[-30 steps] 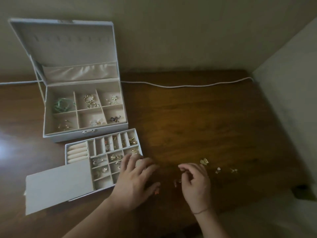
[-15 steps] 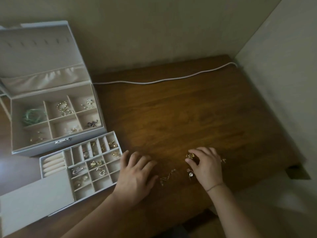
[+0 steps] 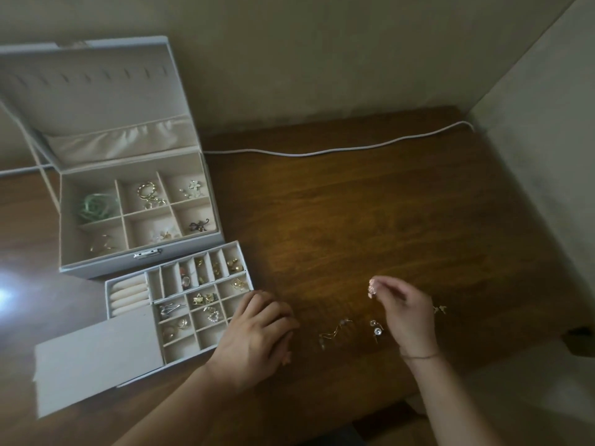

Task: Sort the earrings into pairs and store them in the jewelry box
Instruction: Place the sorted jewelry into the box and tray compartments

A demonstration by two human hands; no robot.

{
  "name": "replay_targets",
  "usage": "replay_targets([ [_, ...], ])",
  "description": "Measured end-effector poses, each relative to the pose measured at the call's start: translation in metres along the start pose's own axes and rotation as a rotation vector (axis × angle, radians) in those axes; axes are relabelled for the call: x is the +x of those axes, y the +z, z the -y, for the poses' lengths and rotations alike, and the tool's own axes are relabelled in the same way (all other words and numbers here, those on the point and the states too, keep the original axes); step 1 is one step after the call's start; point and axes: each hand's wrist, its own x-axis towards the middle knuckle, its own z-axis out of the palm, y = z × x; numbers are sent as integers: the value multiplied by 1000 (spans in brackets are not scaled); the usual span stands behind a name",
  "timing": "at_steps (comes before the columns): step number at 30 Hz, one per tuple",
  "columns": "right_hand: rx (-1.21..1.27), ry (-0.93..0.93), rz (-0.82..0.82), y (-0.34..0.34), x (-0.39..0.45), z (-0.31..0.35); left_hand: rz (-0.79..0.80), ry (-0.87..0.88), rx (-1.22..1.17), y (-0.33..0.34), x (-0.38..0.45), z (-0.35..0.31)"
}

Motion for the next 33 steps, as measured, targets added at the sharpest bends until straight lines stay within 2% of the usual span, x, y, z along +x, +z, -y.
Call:
replay_targets([
  [1,257,104,27,4,-5,10,-14,7,-8,-3,-4,3],
  [3,568,214,147,12,-14,26,-32,8,-24,-10,-10,8],
  [5,690,288,261,26,-22,40,-41,-11,-16,-19,-17,12],
  [7,698,323,340,46,-28,52,-59,-51,17,-31,-27,18],
  [12,351,192,449,106,-41,85,-158,-319,131,-60,-63,50],
  [17,141,106,522,171,-52,112,-142,-506,284,-73,-77,68],
  [20,29,38,513,208,-55,117,-143,-612,312,-75,-77,72],
  [26,-90,-16,490,251,-56,122,-154,-686,252,-73,-76,75],
  [33,-306,-146,487,251,-64,126,-185,-680,181,-72,-77,77],
])
